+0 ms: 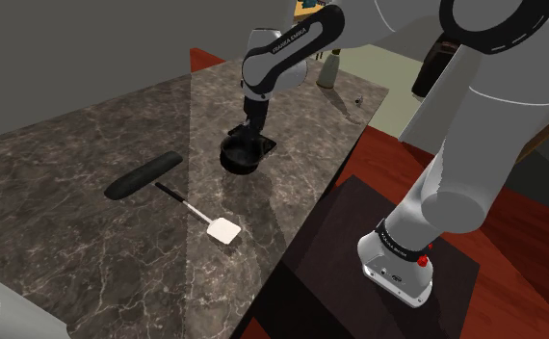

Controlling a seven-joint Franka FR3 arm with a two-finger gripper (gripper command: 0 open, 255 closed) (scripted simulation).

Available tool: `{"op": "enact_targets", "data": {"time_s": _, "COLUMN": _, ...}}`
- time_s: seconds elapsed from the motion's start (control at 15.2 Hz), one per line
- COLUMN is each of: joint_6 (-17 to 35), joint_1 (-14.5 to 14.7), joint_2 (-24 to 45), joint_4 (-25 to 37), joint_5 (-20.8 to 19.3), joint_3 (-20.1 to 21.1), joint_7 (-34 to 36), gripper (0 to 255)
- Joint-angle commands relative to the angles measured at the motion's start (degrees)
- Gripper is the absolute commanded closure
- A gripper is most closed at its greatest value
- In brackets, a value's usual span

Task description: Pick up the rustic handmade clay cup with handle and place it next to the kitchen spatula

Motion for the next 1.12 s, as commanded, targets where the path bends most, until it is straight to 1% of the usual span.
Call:
{"op": "enact_targets", "data": {"time_s": 0.0, "joint_6": 0.0, "joint_1": 0.0, "joint_2": -0.01, "joint_4": 0.02, "joint_5": 0.0, "joint_3": 0.0, "joint_7": -0.01, "gripper": 0}}
{"op": "enact_targets", "data": {"time_s": 0.26, "joint_6": 0.0, "joint_1": 0.0, "joint_2": -0.01, "joint_4": 0.02, "joint_5": 0.0, "joint_3": 0.0, "joint_7": 0.0, "gripper": 0}}
{"op": "enact_targets", "data": {"time_s": 0.53, "joint_6": -6.86, "joint_1": -0.35, "joint_2": -3.92, "joint_4": 2.95, "joint_5": -0.88, "joint_3": -0.47, "joint_7": 0.54, "gripper": 0}}
{"op": "enact_targets", "data": {"time_s": 1.06, "joint_6": -6.86, "joint_1": -0.35, "joint_2": -3.92, "joint_4": 2.95, "joint_5": -0.88, "joint_3": -0.47, "joint_7": 0.54, "gripper": 0}}
